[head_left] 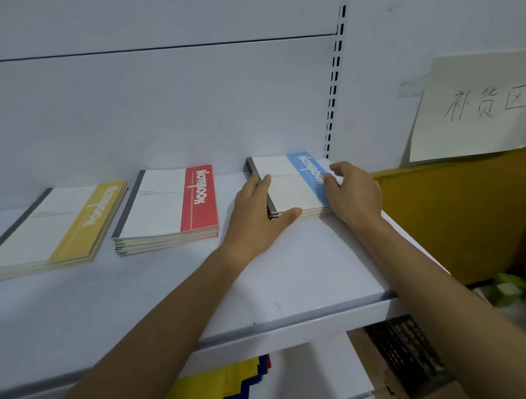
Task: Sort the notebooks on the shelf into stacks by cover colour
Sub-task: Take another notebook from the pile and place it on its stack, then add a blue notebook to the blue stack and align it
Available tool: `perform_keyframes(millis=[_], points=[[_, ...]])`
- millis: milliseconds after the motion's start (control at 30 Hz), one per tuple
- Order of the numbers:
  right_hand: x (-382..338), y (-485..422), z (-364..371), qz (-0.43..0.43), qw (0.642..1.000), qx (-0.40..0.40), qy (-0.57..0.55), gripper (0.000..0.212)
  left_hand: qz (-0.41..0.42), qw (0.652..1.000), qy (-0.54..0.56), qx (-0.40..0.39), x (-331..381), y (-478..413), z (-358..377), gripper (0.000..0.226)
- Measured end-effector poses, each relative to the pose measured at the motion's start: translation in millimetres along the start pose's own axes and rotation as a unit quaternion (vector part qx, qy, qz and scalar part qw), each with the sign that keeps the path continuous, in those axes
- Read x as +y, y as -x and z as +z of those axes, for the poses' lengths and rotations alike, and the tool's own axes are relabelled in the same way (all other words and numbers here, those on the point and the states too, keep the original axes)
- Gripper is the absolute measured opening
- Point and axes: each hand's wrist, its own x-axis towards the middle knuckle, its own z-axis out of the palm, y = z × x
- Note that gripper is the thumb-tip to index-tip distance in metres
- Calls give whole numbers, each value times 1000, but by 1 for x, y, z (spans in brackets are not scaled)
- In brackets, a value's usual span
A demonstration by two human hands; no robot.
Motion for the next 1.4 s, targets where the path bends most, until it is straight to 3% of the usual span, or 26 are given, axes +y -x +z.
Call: perform_keyframes(millis=[167, 367, 600, 900, 1000, 1400], points=[[-20, 20, -22, -78, 995, 62, -30, 33, 59, 997, -45, 15, 17, 22, -26, 71], [-82, 72, -27, -164, 970, 73, -166, 21, 108, 984, -134, 38, -1, 82, -102, 47], [-195, 178, 24, -240, 948, -15, -210, 19, 14, 982, -161, 97, -88, 200, -231, 36], [-355, 346, 99, -368, 886, -146, -241, 22, -127, 956, -207, 167, -201, 391, -369, 55], [-387, 385, 122, -406, 865, -174, -237, 20, -164, 951, -188, 185, -228, 434, -397, 44], [-513, 386, 181, -442, 840, -208, -238, 19, -176, 952, -106, 228, -304, 454, -453, 39]])
